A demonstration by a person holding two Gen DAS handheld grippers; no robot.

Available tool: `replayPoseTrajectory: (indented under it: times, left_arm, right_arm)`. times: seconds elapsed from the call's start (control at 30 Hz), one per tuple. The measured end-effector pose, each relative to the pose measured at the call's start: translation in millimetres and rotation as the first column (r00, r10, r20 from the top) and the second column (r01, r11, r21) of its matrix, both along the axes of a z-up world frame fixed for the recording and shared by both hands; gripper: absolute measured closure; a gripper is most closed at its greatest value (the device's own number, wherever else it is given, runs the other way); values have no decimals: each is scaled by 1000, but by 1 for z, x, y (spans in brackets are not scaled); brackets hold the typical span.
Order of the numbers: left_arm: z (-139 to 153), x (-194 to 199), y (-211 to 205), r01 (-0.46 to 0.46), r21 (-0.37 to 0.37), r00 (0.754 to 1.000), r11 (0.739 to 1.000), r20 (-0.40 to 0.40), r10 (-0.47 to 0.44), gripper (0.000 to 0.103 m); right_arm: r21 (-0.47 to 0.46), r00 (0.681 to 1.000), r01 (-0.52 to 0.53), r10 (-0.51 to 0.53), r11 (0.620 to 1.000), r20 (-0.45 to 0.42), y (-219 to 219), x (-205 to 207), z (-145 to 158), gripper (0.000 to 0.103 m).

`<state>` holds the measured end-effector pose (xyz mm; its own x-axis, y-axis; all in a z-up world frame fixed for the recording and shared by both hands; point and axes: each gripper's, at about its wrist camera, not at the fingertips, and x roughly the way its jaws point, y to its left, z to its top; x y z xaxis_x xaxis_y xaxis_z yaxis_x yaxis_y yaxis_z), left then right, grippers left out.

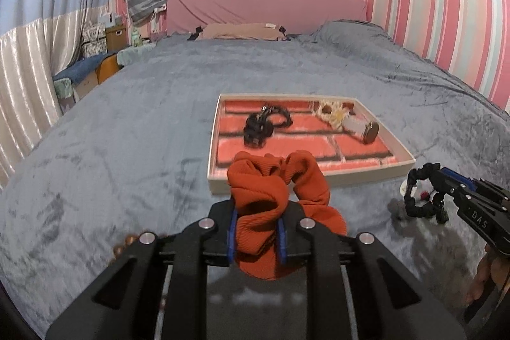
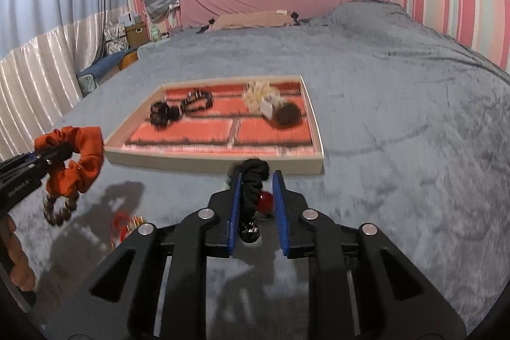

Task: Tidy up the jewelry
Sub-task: 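Carry the scrunchie and black hair tie into the tray while opening both tools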

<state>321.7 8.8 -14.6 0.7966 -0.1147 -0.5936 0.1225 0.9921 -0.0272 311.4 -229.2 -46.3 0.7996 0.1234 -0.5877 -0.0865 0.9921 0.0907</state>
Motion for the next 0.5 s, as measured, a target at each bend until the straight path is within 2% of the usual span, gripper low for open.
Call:
replayPoseTrajectory:
  times: [0.13,0.27,0.5]
  left_arm:
    - [10,30,-10,2,-2,1000,1000,1,-2,84]
    - [11,59,-21,-1,5,1000,1000,-7,1,84]
    - [8,78,-24,17,-27,1000,1000,-3,-17,84]
  right_arm:
    - [-2,1000,-5,5,1000,22,4,26,16,92]
    - [-8,1000,-18,18,1000,15,4,52,19,93]
    - [17,1000,-5,5,1000,1,-20,60,14,94]
